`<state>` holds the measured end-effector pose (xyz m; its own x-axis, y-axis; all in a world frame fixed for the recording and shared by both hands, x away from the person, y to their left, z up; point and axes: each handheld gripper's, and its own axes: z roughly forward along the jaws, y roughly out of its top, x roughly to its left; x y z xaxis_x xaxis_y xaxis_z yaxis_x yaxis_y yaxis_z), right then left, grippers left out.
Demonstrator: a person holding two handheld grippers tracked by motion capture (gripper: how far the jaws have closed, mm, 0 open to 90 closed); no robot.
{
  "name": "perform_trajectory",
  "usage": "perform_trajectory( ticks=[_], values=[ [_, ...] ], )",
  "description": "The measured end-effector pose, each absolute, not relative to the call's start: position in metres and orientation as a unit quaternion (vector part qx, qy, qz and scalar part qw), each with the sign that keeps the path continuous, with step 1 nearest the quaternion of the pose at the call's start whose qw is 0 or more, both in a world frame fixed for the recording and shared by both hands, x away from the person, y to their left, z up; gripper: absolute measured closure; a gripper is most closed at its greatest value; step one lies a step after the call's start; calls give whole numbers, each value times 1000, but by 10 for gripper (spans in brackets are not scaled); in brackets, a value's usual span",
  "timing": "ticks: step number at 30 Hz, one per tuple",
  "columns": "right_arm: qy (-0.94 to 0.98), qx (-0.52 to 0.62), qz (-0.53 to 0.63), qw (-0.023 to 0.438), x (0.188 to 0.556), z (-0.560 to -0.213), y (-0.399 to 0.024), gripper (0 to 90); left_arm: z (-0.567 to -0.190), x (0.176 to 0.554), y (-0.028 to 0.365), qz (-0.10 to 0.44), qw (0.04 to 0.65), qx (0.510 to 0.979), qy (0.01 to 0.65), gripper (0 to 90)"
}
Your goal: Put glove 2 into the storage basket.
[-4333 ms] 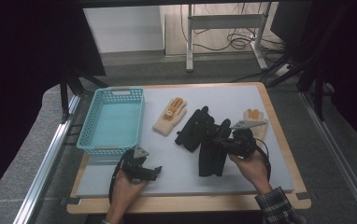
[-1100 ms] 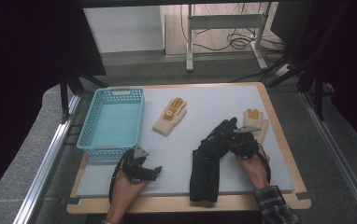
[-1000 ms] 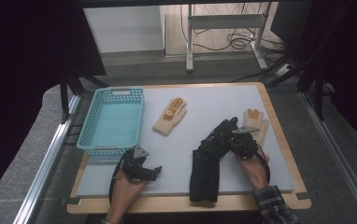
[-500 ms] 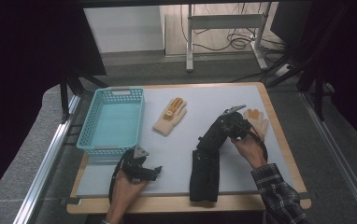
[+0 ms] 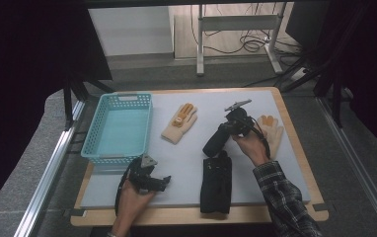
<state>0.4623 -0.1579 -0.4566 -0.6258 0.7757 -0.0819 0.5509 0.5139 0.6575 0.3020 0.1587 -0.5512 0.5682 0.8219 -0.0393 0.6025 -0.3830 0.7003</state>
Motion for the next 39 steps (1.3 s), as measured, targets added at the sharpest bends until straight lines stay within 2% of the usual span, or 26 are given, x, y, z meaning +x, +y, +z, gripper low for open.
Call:
perform_trajectory(
  ticks=[1,2,3,8,14,16,19,21,22,24,25,32,33,35,37,39],
  values=[
    [848,391,309,183,465,-456,-154,755,-551,302,159,160,344,816,436,29],
    [845,387,325,177,471,-455,-144,683,-551,302,159,160,344,816,436,29],
    [844,385,331,174,473,-456,-140,654,-551,302,159,160,344,816,436,30],
    [845,366,349,175,481,-456,-121,550,-551,302,159,160,344,816,436,31],
    [837,369,362,179,478,-450,-138,527,-551,302,159,160,345,815,436,31],
    [837,362,359,198,468,-443,-153,536,-551,302,159,160,345,816,437,30],
    [831,378,361,191,449,-441,-185,568,-551,302,159,160,345,815,437,30],
    [830,387,355,190,443,-446,-198,576,-551,302,159,159,344,816,437,30],
    [826,405,345,183,434,-457,-218,582,-551,302,158,160,344,816,437,30],
    [823,414,345,180,432,-461,-224,582,-551,302,158,160,344,816,437,30],
    [817,429,346,172,426,-476,-237,571,-551,302,158,160,344,815,437,30],
    [813,444,336,172,425,-505,-234,474,-551,302,158,160,344,815,437,30],
    [816,442,330,173,425,-509,-231,481,-551,302,158,160,344,815,437,30],
    [822,443,311,174,424,-518,-226,591,-551,302,158,160,345,815,437,30],
    [809,457,328,172,421,-519,-225,764,-551,302,158,160,344,815,437,30],
    [813,449,322,182,418,-518,-222,832,-551,302,159,160,344,815,437,30]
  ],
)
